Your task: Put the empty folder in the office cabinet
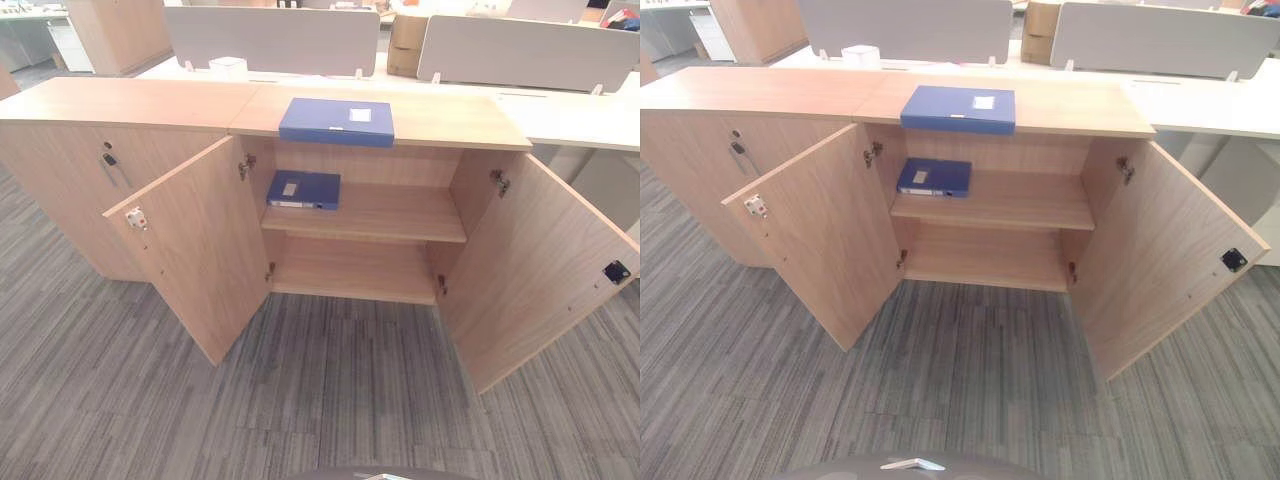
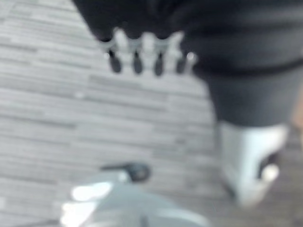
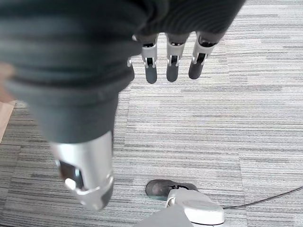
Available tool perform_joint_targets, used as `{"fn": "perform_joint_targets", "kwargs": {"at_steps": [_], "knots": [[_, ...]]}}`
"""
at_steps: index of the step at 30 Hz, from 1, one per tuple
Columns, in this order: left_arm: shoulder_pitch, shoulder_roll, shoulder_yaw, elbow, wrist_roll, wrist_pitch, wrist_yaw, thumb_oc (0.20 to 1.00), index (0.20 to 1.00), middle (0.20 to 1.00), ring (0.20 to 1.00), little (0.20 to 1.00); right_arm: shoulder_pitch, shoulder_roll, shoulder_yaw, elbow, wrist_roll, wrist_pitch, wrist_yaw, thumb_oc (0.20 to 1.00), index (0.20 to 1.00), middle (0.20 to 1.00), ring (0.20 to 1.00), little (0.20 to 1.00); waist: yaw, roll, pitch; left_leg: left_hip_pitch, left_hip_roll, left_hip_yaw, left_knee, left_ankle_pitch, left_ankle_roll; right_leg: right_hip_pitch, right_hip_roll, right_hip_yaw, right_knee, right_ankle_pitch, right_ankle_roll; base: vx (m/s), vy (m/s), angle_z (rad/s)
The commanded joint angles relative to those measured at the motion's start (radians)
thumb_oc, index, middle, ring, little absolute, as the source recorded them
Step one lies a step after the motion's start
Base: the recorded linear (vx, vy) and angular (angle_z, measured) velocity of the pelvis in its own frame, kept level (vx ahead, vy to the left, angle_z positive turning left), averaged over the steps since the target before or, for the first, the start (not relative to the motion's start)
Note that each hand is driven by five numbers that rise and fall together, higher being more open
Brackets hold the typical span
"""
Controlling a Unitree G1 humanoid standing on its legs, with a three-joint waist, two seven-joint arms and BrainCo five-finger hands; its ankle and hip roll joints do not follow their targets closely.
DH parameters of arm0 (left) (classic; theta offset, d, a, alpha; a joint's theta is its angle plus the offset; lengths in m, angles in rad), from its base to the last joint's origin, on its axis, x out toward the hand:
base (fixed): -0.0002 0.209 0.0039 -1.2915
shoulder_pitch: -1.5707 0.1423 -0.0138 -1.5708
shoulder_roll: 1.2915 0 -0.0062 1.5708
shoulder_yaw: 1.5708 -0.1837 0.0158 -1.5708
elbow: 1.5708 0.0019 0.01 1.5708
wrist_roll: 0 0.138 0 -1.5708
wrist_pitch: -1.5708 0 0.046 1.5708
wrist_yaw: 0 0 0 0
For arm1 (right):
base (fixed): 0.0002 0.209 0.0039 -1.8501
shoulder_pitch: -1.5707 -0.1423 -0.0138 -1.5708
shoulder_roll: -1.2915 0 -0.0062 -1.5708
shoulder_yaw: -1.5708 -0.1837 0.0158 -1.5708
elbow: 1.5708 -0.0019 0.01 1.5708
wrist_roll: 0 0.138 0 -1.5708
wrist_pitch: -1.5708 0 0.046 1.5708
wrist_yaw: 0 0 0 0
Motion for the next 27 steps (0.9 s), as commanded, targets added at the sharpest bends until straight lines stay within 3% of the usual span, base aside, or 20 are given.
{"fn": "perform_joint_targets", "kwargs": {"at_steps": [1, 27], "knots": [[-0.048, 0.003, 0.004, 0.052, -0.016, -0.005, 0.025, 1.0, 1.0, 1.0, 1.0, 1.0, -0.055, -0.041, 0.009, 0.072, -0.013, 0.002, -0.022, 1.0, 1.0, 1.0, 1.0, 1.0, 0.012, 0.015, 0.023, -0.017, 0.04, 0.054, 0.0, -0.056, -0.056, -0.017, -0.048, -0.033, -0.004, -0.036, 0.102, 0.0, 0.0, 0.0], [-0.059, 0.012, 0.013, 0.081, -0.009, 0.0, 0.041, 1.0, 1.0, 1.0, 1.0, 1.0, -0.039, -0.027, 0.018, 0.069, -0.016, -0.001, -0.029, 1.0, 1.0, 1.0, 1.0, 1.0, 0.008, 0.008, 0.026, -0.015, 0.041, 0.057, 0.0, -0.063, -0.059, -0.014, -0.049, -0.037, -0.004, -0.04, 0.104, 0.0, 0.0, 0.0]]}}
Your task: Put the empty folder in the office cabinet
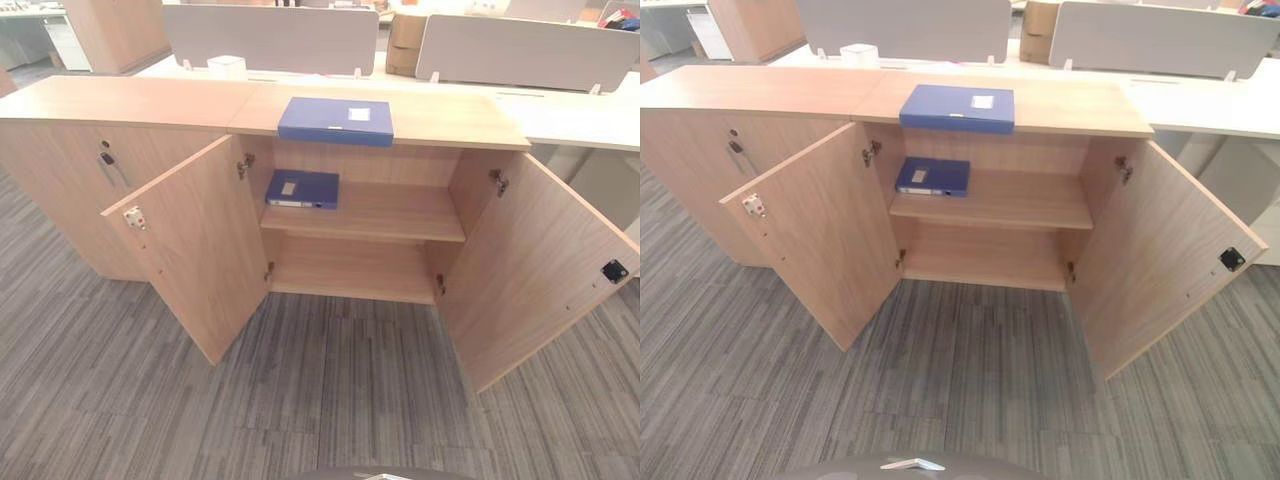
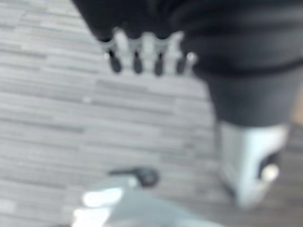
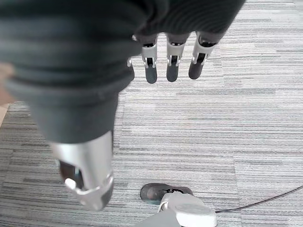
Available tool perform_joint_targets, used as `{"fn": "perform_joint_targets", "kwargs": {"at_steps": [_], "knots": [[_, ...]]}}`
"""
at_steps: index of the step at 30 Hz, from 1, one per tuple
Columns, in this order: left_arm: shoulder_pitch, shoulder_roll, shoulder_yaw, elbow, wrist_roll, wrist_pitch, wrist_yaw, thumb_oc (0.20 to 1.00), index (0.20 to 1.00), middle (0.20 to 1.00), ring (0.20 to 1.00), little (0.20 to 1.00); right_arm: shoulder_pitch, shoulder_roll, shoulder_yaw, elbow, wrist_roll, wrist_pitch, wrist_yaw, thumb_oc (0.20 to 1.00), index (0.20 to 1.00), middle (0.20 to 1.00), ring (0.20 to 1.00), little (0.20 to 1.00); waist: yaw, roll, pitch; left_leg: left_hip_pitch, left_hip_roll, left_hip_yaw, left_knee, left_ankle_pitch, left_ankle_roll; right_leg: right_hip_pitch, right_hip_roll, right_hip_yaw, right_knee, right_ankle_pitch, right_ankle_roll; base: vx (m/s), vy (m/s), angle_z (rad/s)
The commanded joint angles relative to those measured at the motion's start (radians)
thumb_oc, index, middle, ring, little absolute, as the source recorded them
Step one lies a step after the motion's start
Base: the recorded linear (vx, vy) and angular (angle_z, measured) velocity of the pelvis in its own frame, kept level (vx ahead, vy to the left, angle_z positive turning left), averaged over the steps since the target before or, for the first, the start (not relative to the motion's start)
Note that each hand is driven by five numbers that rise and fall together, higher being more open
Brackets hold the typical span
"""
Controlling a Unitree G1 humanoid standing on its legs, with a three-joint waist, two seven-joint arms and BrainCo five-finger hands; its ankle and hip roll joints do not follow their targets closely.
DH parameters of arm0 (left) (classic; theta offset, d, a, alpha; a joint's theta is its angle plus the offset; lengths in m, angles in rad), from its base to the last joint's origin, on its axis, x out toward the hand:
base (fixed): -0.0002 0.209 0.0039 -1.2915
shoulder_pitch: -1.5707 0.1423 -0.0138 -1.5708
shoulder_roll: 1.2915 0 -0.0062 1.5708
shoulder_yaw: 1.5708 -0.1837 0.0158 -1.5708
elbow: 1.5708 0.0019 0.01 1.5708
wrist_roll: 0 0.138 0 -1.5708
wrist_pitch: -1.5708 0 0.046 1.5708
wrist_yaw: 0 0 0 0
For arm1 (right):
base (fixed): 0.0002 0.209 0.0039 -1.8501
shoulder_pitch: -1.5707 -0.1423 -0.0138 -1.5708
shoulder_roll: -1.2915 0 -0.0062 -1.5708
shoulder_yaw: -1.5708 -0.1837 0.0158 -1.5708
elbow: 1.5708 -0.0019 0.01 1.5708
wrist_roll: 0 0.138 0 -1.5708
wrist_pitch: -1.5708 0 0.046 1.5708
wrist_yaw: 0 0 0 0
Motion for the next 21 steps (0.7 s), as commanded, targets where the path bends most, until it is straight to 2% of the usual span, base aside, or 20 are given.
{"fn": "perform_joint_targets", "kwargs": {"at_steps": [1, 13, 21], "knots": [[-0.056, 0.012, 0.012, 0.045, -0.009, -0.003, 0.022, 1.0, 1.0, 1.0, 1.0, 1.0, -0.062, -0.027, 0.019, 0.068, -0.017, 0.0, -0.016, 1.0, 1.0, 1.0, 1.0, 1.0, 0.008, 0.016, 0.024, -0.008, 0.041, 0.053, 0.0, -0.061, -0.055, -0.001, -0.049, -0.038, -0.001, -0.04, 0.103, 0.0, 0.0, 0.0], [-0.072, 0.018, 0.0, 0.042, -0.012, -0.005, 0.031, 1.0, 1.0, 1.0, 1.0, 1.0, -0.094, -0.041, 0.037, 0.053, -0.036, 0.007, -0.021, 1.0, 1.0, 1.0, 1.0, 1.0, 0.011, 0.033, 0.061, -0.06, 0.038, 0.049, 0.0, -0.043, -0.052, -0.055, -0.05, -0.047, -0.001, -0.024, 0.107, -0.02, -0.018, -0.02], [-0.071, 0.018, 0.013, 0.048, -0.064, -0.01, 0.028, 1.0, 1.0, 1.0, 1.0, 1.0, -0.113, -0.064, 0.024, 0.044, -0.026, 0.004, -0.028, 1.0, 1.0, 1.0, 1.0, 1.0, 0.003, 0.063, 0.089, -0.064, 0.046, 0.048, 0.0, -0.038, -0.061, -0.052, -0.047, -0.074, 0.002, -0.037, 0.086, 0.09, -0.071, 0.0]]}}
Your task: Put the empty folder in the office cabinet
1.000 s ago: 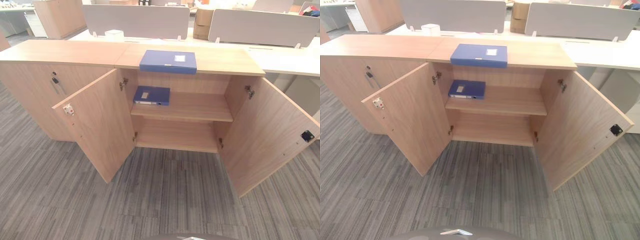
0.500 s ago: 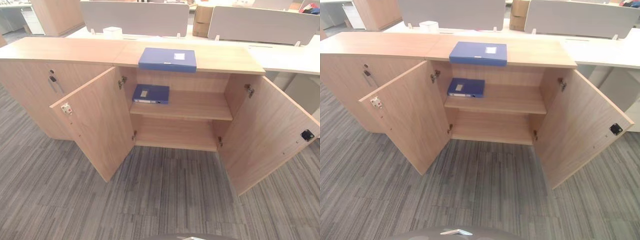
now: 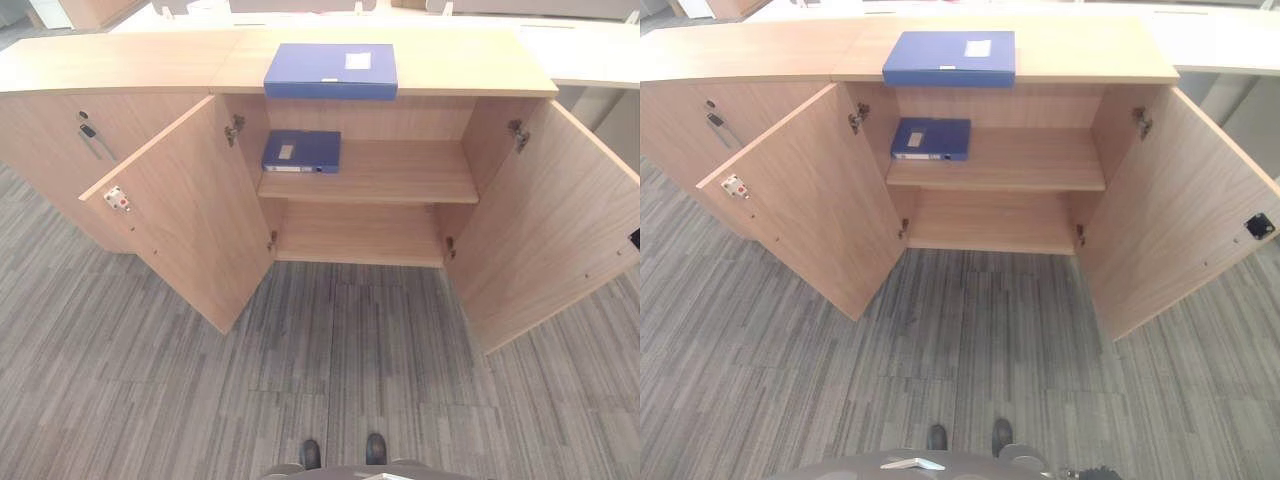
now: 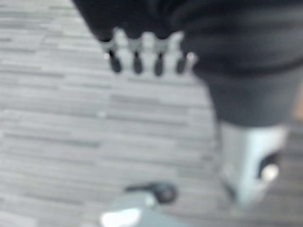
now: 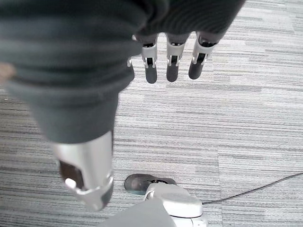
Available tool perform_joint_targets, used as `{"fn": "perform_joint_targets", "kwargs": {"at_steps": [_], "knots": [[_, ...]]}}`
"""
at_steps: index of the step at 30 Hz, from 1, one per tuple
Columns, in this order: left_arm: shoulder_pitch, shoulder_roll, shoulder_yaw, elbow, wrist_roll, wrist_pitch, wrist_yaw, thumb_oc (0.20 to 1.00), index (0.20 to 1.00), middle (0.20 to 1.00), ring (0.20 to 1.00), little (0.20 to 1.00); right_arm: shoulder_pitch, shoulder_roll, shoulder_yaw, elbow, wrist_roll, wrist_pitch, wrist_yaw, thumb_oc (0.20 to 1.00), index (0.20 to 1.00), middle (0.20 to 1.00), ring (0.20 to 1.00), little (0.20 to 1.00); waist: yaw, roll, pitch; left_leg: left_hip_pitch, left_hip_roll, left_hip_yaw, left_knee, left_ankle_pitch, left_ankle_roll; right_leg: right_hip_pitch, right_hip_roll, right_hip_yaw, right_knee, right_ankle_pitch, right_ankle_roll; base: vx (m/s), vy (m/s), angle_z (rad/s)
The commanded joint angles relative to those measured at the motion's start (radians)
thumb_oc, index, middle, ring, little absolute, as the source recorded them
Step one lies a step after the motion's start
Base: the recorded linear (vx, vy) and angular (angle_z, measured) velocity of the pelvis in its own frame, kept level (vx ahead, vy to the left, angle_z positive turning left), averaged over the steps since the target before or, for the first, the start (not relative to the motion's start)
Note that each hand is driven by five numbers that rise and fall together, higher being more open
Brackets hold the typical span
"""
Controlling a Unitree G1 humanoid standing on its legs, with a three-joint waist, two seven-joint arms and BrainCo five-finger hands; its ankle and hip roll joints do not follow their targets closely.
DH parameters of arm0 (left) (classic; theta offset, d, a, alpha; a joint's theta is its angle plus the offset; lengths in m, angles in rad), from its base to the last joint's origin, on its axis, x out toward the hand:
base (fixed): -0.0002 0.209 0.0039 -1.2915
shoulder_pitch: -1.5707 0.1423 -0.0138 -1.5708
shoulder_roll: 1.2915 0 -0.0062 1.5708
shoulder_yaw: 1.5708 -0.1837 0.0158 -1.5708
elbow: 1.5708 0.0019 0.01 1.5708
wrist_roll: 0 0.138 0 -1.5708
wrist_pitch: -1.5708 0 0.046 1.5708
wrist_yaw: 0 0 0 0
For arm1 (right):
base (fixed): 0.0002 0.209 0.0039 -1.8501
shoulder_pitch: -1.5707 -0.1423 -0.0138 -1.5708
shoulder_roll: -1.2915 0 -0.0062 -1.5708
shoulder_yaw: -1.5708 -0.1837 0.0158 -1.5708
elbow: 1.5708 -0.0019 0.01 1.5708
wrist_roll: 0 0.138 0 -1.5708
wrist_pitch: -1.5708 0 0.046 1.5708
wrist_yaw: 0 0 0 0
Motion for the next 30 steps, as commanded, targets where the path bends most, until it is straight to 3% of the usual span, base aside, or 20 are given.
{"fn": "perform_joint_targets", "kwargs": {"at_steps": [1, 4, 6, 7, 10, 11, 14, 15, 16, 19, 21, 22, 24, 25, 27, 28, 29, 30], "knots": [[-0.034, 0.022, 0.015, 0.048, -0.051, -0.003, 0.017, 1.0, 1.0, 1.0, 1.0, 1.0, -0.041, -0.057, 0.01, 0.047, -0.015, 0.003, -0.022, 1.0, 1.0, 1.0, 1.0, 1.0, 0.002, 0.001, 0.0, 0.007, 0.047, 0.038, -0.009, -0.062, -0.067, 0.021, -0.045, -0.068, 0.014, -0.064, 0.079, 0.11, -0.073, 0.05], [-0.036, 0.025, 0.014, 0.045, -0.062, -0.003, 0.016, 1.0, 1.0, 1.0, 1.0, 1.0, -0.043, -0.061, 0.004, 0.049, -0.006, 0.001, -0.021, 1.0, 1.0, 1.0, 1.0, 1.0, 0.003, 0.004, 0.008, 0.015, 0.056, 0.037, -0.008, -0.05, -0.071, 0.017, -0.037, -0.062, 0.035, -0.086, 0.069, 0.1, -0.086, 0.11], [-0.04, 0.029, 0.015, 0.042, -0.07, -0.004, 0.015, 1.0, 1.0, 1.0, 1.0, 1.0, -0.045, -0.066, 0.002, 0.05, 0.0, -0.003, -0.02, 1.0, 1.0, 1.0, 1.0, 1.0, 0.005, -0.001, 0.02, -0.013, 0.06, 0.039, 0.056, -0.07, -0.076, 0.018, -0.038, -0.059, 0.045, -0.099, 0.06, 0.1, -0.13, 0.1], [-0.048, 0.029, 0.013, 0.034, -0.088, -0.006, 0.015, 1.0, 1.0, 1.0, 1.0, 1.0, -0.057, -0.082, -0.008, 0.06, 0.008, -0.002, -0.022, 1.0, 1.0, 1.0, 1.0, 1.0, 0.01, -0.012, 0.047, -0.116, 0.068, 0.049, 0.259, -0.092, -0.077, 0.029, -0.051, -0.06, 0.068, -0.128, 0.033, 0.14, -0.138, 0.19], [-0.043, 0.035, 0.016, 0.036, -0.087, -0.011, 0.017, 1.0, 1.0, 1.0, 1.0, 1.0, -0.073, -0.096, -0.019, 0.066, 0.016, 0.0, -0.029, 1.0, 1.0, 1.0, 1.0, 1.0, 0.02, -0.018, 0.056, -0.218, 0.066, 0.035, 0.356, -0.06, -0.062, 0.04, -0.055, -0.064, 0.069, -0.138, 0.023, 0.1, -0.069, 0.23], [-0.043, 0.035, 0.016, 0.036, -0.087, -0.011, 0.017, 1.0, 1.0, 1.0, 1.0, 1.0, -0.073, -0.096, -0.019, 0.066, 0.016, 0.0, -0.029, 1.0, 1.0, 1.0, 1.0, 1.0, 0.019, -0.018, 0.056, -0.219, 0.066, 0.035, 0.357, -0.061, -0.062, 0.04, -0.055, -0.065, 0.069, -0.138, 0.023, 0.4, -0.01, -0.04], [-0.013, 0.04, 0.027, 0.062, -0.066, -0.007, 0.02, 1.0, 1.0, 1.0, 1.0, 1.0, -0.063, -0.088, -0.021, 0.049, 0.037, -0.009, -0.03, 1.0, 1.0, 1.0, 1.0, 1.0, 0.062, -0.014, 0.028, -0.313, 0.095, 0.063, 0.202, 0.057, -0.088, 0.11, -0.057, -0.061, 0.047, -0.179, 0.045, 0.4, 0.043, 0.05], [-0.012, 0.04, 0.026, 0.061, -0.066, -0.007, 0.02, 1.0, 1.0, 1.0, 1.0, 1.0, -0.062, -0.088, -0.02, 0.049, 0.037, -0.009, -0.03, 1.0, 1.0, 1.0, 1.0, 1.0, 0.062, -0.016, 0.028, -0.31, 0.093, 0.064, 0.198, 0.059, -0.088, 0.112, -0.058, -0.062, 0.047, -0.179, 0.045, 0.37, 0.087, -0.02], [0.01, 0.03, 0.025, 0.062, -0.065, -0.007, 0.021, 1.0, 1.0, 1.0, 1.0, 1.0, -0.056, -0.087, -0.026, 0.042, 0.045, -0.014, -0.034, 1.0, 1.0, 1.0, 1.0, 1.0, 0.088, -0.001, 0.028, -0.361, 0.105, 0.056, 0.086, 0.106, -0.105, 0.161, -0.056, -0.06, 0.038, -0.206, 0.052, 0.26, 0.065, -0.01], [0.021, 0.027, 0.026, 0.066, -0.058, -0.009, 0.027, 1.0, 1.0, 1.0, 1.0, 1.0, -0.047, -0.083, -0.037, 0.041, 0.054, -0.019, -0.038, 1.0, 1.0, 1.0, 1.0, 1.0, 0.103, 0.003, 0.028, -0.389, 0.109, 0.064, 0.0, 0.136, -0.121, 0.221, -0.064, -0.051, 0.031, -0.233, 0.061, 0.34, 0.092, -0.04], [0.021, 0.027, 0.026, 0.066, -0.058, -0.009, 0.027, 1.0, 1.0, 1.0, 1.0, 1.0, -0.047, -0.083, -0.037, 0.041, 0.054, -0.019, -0.038, 1.0, 1.0, 1.0, 1.0, 1.0, 0.103, 0.002, 0.028, -0.389, 0.109, 0.064, 0.0, 0.136, -0.121, 0.221, -0.064, -0.051, 0.031, -0.233, 0.061, 0.34, 0.121, -0.19], [0.053, 0.024, 0.056, 0.081, -0.047, -0.008, 0.03, 1.0, 1.0, 1.0, 1.0, 1.0, -0.032, -0.07, -0.054, 0.048, 0.06, -0.018, -0.033, 1.0, 1.0, 1.0, 1.0, 1.0, 0.133, 0.014, -0.006, -0.396, 0.125, 0.056, -0.009, 0.167, -0.13, 0.277, -0.077, -0.022, 0.033, -0.251, 0.08, 0.51, 0.19, -0.3], [0.056, 0.025, 0.056, 0.08, -0.047, -0.008, 0.03, 1.0, 1.0, 1.0, 1.0, 1.0, -0.029, -0.069, -0.054, 0.047, 0.06, -0.018, -0.033, 1.0, 1.0, 1.0, 1.0, 1.0, 0.14, 0.008, -0.004, -0.388, 0.123, 0.066, -0.009, 0.163, -0.13, 0.281, -0.084, -0.015, 0.032, -0.252, 0.082, 0.51, 0.23, -0.18], [0.07, 0.027, 0.071, 0.103, -0.03, -0.002, 0.033, 1.0, 1.0, 1.0, 1.0, 1.0, -0.005, -0.051, -0.085, 0.066, 0.072, -0.017, -0.024, 1.0, 1.0, 1.0, 1.0, 1.0, 0.154, -0.003, -0.036, -0.365, 0.088, 0.048, 0.018, 0.205, -0.107, 0.295, -0.141, -0.016, 0.103, -0.265, 0.111, 0.65, 0.372, -0.59], [0.067, 0.035, 0.073, 0.109, -0.033, 0.0, 0.036, 1.0, 1.0, 1.0, 1.0, 1.0, -0.007, -0.046, -0.106, 0.063, 0.101, -0.017, -0.021, 1.0, 1.0, 1.0, 1.0, 1.0, 0.155, -0.022, -0.041, -0.352, 0.05, 0.066, 0.082, 0.152, -0.065, 0.235, -0.205, -0.006, 0.261, -0.161, 0.141, 0.54, 0.461, -0.7], [0.057, 0.037, 0.078, 0.104, -0.062, -0.001, 0.045, 1.0, 1.0, 1.0, 1.0, 1.0, -0.019, -0.046, -0.112, 0.045, 0.123, -0.018, -0.02, 1.0, 1.0, 1.0, 1.0, 1.0, 0.14, -0.012, -0.013, -0.319, 0.013, 0.089, 0.121, 0.09, -0.012, 0.113, -0.295, -0.015, 0.515, 0.063, 0.13, 0.2, 0.357, -0.24], [0.056, 0.036, 0.078, 0.104, -0.062, -0.001, 0.045, 1.0, 1.0, 1.0, 1.0, 1.0, -0.019, -0.047, -0.112, 0.045, 0.123, -0.018, -0.02, 1.0, 1.0, 1.0, 1.0, 1.0, 0.143, -0.01, -0.016, -0.323, 0.016, 0.09, 0.121, 0.09, -0.011, 0.107, -0.292, -0.012, 0.514, 0.065, 0.129, 0.19, 0.393, -0.32], [0.053, 0.043, 0.075, 0.096, -0.077, -0.005, 0.05, 1.0, 1.0, 1.0, 1.0, 1.0, -0.027, -0.046, -0.115, 0.032, 0.141, -0.023, -0.024, 1.0, 1.0, 1.0, 1.0, 1.0, 0.129, 0.006, -0.003, -0.29, 0.011, 0.089, 0.116, 0.069, 0.002, 0.06, -0.302, -0.033, 0.597, 0.096, 0.1, 0.17, 0.265, -0.33]]}}
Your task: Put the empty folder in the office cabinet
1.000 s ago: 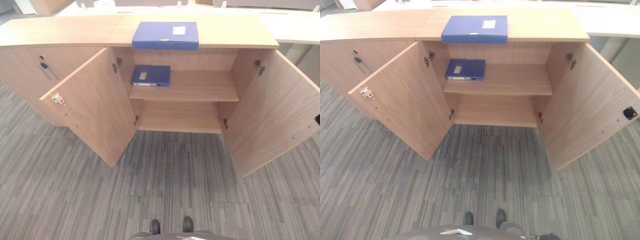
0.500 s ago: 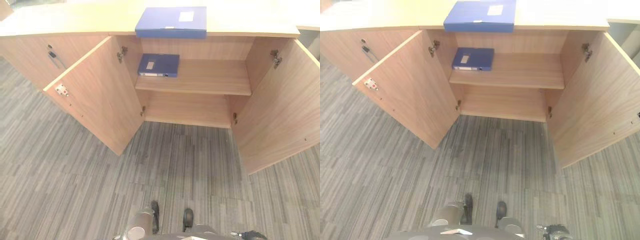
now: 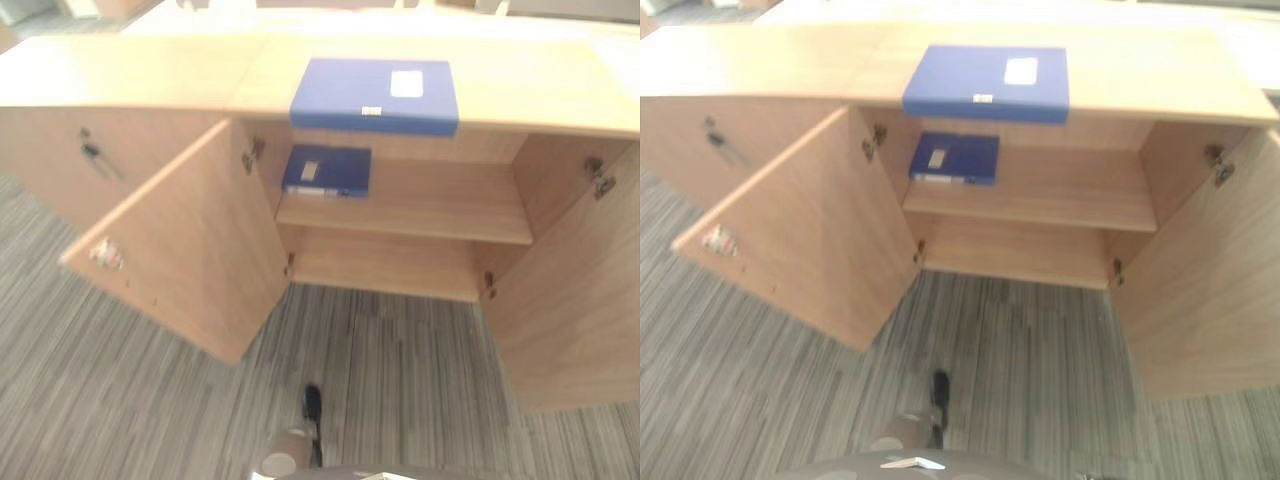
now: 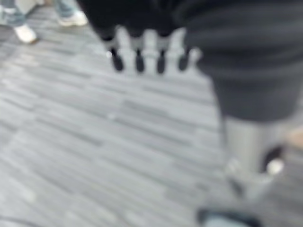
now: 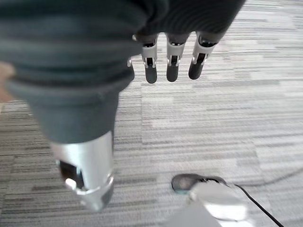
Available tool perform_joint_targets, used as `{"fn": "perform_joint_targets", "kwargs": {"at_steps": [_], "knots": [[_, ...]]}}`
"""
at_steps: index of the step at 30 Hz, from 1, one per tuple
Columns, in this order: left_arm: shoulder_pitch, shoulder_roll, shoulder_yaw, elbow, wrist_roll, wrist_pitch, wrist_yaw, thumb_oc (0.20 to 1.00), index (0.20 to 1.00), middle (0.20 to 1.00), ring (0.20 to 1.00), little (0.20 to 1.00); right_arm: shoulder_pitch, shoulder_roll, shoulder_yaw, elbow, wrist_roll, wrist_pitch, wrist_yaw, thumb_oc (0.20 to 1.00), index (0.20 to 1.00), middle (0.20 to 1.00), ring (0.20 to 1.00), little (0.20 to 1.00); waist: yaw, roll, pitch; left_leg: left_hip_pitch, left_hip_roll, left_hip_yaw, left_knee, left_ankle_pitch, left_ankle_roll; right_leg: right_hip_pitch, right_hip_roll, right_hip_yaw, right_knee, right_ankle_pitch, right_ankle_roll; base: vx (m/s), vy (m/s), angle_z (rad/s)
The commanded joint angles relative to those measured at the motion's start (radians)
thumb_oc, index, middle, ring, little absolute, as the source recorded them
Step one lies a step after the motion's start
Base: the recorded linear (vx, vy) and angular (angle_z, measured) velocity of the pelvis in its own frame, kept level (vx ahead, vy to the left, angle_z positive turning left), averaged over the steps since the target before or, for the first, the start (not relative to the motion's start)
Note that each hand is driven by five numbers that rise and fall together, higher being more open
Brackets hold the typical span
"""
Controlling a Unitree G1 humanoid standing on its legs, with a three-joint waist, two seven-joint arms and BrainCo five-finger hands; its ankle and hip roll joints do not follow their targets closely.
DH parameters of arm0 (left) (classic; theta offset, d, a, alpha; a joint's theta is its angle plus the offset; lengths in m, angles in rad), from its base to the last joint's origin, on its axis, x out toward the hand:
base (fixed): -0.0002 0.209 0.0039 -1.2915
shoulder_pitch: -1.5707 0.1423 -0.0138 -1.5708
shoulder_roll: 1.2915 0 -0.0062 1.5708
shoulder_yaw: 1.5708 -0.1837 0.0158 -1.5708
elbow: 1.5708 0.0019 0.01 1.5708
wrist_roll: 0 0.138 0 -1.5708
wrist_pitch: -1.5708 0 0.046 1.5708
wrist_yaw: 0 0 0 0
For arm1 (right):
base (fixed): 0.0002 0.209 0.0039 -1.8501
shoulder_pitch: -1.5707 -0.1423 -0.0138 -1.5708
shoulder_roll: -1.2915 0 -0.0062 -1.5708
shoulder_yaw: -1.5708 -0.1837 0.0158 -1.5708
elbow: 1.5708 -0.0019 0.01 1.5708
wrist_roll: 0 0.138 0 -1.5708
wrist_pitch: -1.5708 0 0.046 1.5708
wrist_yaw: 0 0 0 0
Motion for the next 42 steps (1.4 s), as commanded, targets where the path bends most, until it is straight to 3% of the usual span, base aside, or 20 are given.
{"fn": "perform_joint_targets", "kwargs": {"at_steps": [1, 3, 4, 6, 7, 9, 11, 15, 24, 30, 33, 34, 35, 36, 37, 38, 39, 42], "knots": [[0.009, 0.053, -0.035, 0.005, -0.03, -0.007, 0.031, 1.0, 1.0, 1.0, 1.0, 1.0, -0.053, -0.051, -0.007, -0.036, 0.089, -0.014, -0.013, 1.0, 1.0, 1.0, 1.0, 1.0, -0.003, 0.035, 0.03, -0.058, -0.015, -0.049, 0.071, -0.115, -0.027, 0.025, -0.147, -0.033, 0.012, 0.346, 0.032, 0.26, 0.333, -0.2], [0.004, 0.06, -0.036, -0.008, -0.044, -0.012, 0.032, 1.0, 1.0, 1.0, 1.0, 1.0, -0.067, -0.049, -0.019, -0.051, 0.123, -0.025, -0.02, 1.0, 1.0, 1.0, 1.0, 1.0, -0.025, 0.049, 0.047, 0.006, -0.024, -0.059, 0.055, -0.139, -0.024, -0.016, -0.175, -0.09, -0.009, 0.323, 0.025, 0.26, 0.171, 0.08], [0.001, 0.067, -0.036, -0.014, -0.045, -0.014, 0.032, 1.0, 1.0, 1.0, 1.0, 1.0, -0.075, -0.047, -0.02, -0.057, 0.135, -0.029, -0.018, 1.0, 1.0, 1.0, 1.0, 1.0, -0.033, 0.06, 0.052, 0.028, -0.017, -0.073, 0.05, -0.148, -0.028, -0.049, -0.154, -0.098, -0.055, 0.258, 0.011, 0.24, 0.008, -0.04], [-0.011, 0.083, -0.043, -0.023, -0.035, -0.021, 0.03, 1.0, 1.0, 1.0, 1.0, 1.0, -0.083, -0.052, -0.035, -0.069, 0.175, -0.034, -0.018, 1.0, 1.0, 1.0, 1.0, 1.0, -0.062, 0.065, 0.069, 0.057, -0.015, -0.106, 0.059, -0.168, -0.038, -0.089, -0.112, -0.085, -0.241, 0.22, 0.028, 0.26, -0.09, 0.13], [-0.011, 0.083, -0.042, -0.023, -0.035, -0.021, 0.03, 1.0, 1.0, 1.0, 1.0, 1.0, -0.083, -0.052, -0.035, -0.068, 0.175, -0.034, -0.018, 1.0, 1.0, 1.0, 1.0, 1.0, -0.063, 0.067, 0.07, 0.058, -0.014, -0.107, 0.06, -0.169, -0.039, -0.084, -0.109, -0.087, -0.247, 0.222, 0.028, 0.23, -0.116, 0.7], [-0.021, 0.093, -0.048, -0.024, -0.023, -0.027, 0.033, 1.0, 1.0, 1.0, 1.0, 1.0, -0.081, -0.058, -0.048, -0.067, 0.201, -0.038, -0.021, 1.0, 1.0, 1.0, 1.0, 1.0, -0.085, 0.053, 0.076, 0.098, -0.024, -0.123, 0.033, -0.177, -0.05, -0.103, -0.056, -0.043, -0.431, 0.233, 0.059, 0.2, -0.109, 0.68], [-0.021, 0.098, -0.048, -0.016, 0.005, -0.029, 0.033, 1.0, 1.0, 1.0, 1.0, 1.0, -0.067, -0.056, -0.059, -0.054, 0.209, -0.036, -0.018, 1.0, 1.0, 1.0, 1.0, 1.0, -0.096, 0.038, 0.07, 0.119, -0.041, -0.144, 0.016, -0.181, -0.052, -0.076, -0.021, 0.008, -0.514, 0.238, 0.084, 0.2, -0.106, 0.17], [0.006, 0.07, -0.038, 0.033, 0.048, -0.024, 0.041, 1.0, 1.0, 1.0, 1.0, 1.0, -0.03, -0.044, -0.067, 0.002, 0.209, -0.028, -0.016, 1.0, 1.0, 1.0, 1.0, 1.0, -0.086, 0.022, 0.009, 0.157, -0.035, -0.171, -0.043, -0.179, -0.064, -0.007, 0.023, -0.005, -0.607, 0.25, 0.074, 0.18, -0.131, 0.66], [0.023, 0.078, -0.018, 0.035, 0.067, -0.022, 0.057, 1.0, 1.0, 1.0, 1.0, 1.0, -0.005, -0.04, -0.063, -0.004, 0.21, -0.031, -0.012, 1.0, 1.0, 1.0, 1.0, 1.0, -0.083, 0.011, -0.018, 0.191, -0.007, -0.179, -0.043, -0.196, -0.087, 0.058, 0.054, -0.025, -0.646, 0.224, 0.06, 0.12, -0.093, 0.05], [0.027, 0.094, 0.009, 0.003, 0.029, -0.041, 0.067, 1.0, 1.0, 1.0, 1.0, 1.0, -0.001, -0.039, -0.059, -0.007, 0.209, -0.039, -0.017, 1.0, 1.0, 1.0, 1.0, 1.0, -0.073, 0.006, -0.022, 0.194, 0.002, -0.187, -0.043, -0.198, -0.096, 0.066, 0.06, -0.034, -0.648, 0.212, 0.057, 0.05, -0.038, 0.02], [0.022, 0.099, -0.001, -0.058, -0.008, -0.079, 0.086, 1.0, 1.0, 1.0, 1.0, 1.0, 0.002, -0.033, -0.051, -0.003, 0.205, -0.05, -0.026, 1.0, 1.0, 1.0, 1.0, 1.0, -0.062, -0.001, -0.022, 0.192, 0.01, -0.193, -0.043, -0.203, -0.105, 0.068, 0.065, -0.044, -0.648, 0.199, 0.058, 0.09, -0.057, 0.08], [-0.191, 0.308, 0.029, -0.047, -0.028, -0.016, 0.072, 1.0, 1.0, 1.0, 1.0, 1.0, 0.007, -0.077, -0.016, -0.008, 0.181, -0.033, 0.017, 1.0, 1.0, 1.0, 1.0, 1.0, -0.097, 0.01, -0.037, 0.199, 0.018, -0.176, -0.043, -0.205, -0.112, 0.068, 0.07, -0.029, -0.648, 0.193, 0.063, 0.12, 0.012, 0.14], [-0.217, 0.296, -0.02, -0.094, -0.019, -0.045, 0.072, 1.0, 1.0, 1.0, 1.0, 1.0, 0.016, -0.083, -0.002, -0.027, 0.174, -0.045, 0.013, 1.0, 1.0, 1.0, 1.0, 1.0, -0.118, 0.008, -0.041, 0.201, 0.019, -0.162, -0.043, -0.207, -0.114, 0.064, 0.068, -0.023, -0.648, 0.199, 0.064, 0.17, 0.027, 0.2], [-0.382, 0.311, -0.092, -0.086, -0.041, -0.024, 0.069, 1.0, 1.0, 1.0, 1.0, 1.0, 0.01, -0.089, 0.025, -0.036, 0.146, -0.032, 0.013, 1.0, 1.0, 1.0, 1.0, 1.0, -0.152, 0.009, -0.055, 0.215, 0.026, -0.141, -0.043, -0.216, -0.118, 0.066, 0.073, 0.0, -0.648, 0.199, 0.067, 0.09, 0.032, 0.09], [-0.259, 0.165, -0.153, -0.389, -0.045, -0.097, 0.136, 1.0, 1.0, 1.0, 1.0, 1.0, 0.045, -0.064, 0.036, -0.057, 0.127, -0.031, -0.022, 1.0, 1.0, 1.0, 1.0, 1.0, -0.163, -0.001, -0.048, 0.221, 0.026, -0.124, -0.043, -0.226, -0.114, 0.065, 0.075, 0.018, -0.648, 0.205, 0.065, 0.06, 0.008, -0.14], [-0.258, 0.165, -0.153, -0.391, -0.045, -0.096, 0.136, 1.0, 1.0, 1.0, 1.0, 1.0, 0.046, -0.064, 0.036, -0.058, 0.127, -0.031, -0.022, 1.0, 1.0, 1.0, 1.0, 1.0, -0.163, -0.002, -0.052, 0.217, 0.026, -0.124, -0.043, -0.224, -0.113, 0.061, 0.074, 0.018, -0.648, 0.206, 0.064, -0.06, -0.009, -0.62], [-0.155, 0.138, -0.164, -0.641, -0.041, -0.107, 0.127, 1.0, 1.0, 1.0, 1.0, 1.0, 0.049, -0.061, 0.011, -0.05, 0.122, -0.033, -0.048, 1.0, 1.0, 1.0, 1.0, 1.0, -0.159, -0.006, -0.042, 0.208, 0.027, -0.129, -0.043, -0.222, -0.11, 0.055, 0.077, 0.023, -0.648, 0.207, 0.064, -0.04, -0.015, -0.57], [-0.15, 0.139, -0.164, -0.648, -0.04, -0.103, 0.127, 1.0, 1.0, 1.0, 1.0, 1.0, 0.051, -0.061, 0.012, -0.05, 0.121, -0.033, -0.048, 1.0, 1.0, 1.0, 1.0, 1.0, -0.159, -0.006, -0.044, 0.208, 0.027, -0.129, -0.043, -0.223, -0.11, 0.054, 0.077, 0.023, -0.648, 0.207, 0.064, -0.01, -0.005, -0.4]]}}
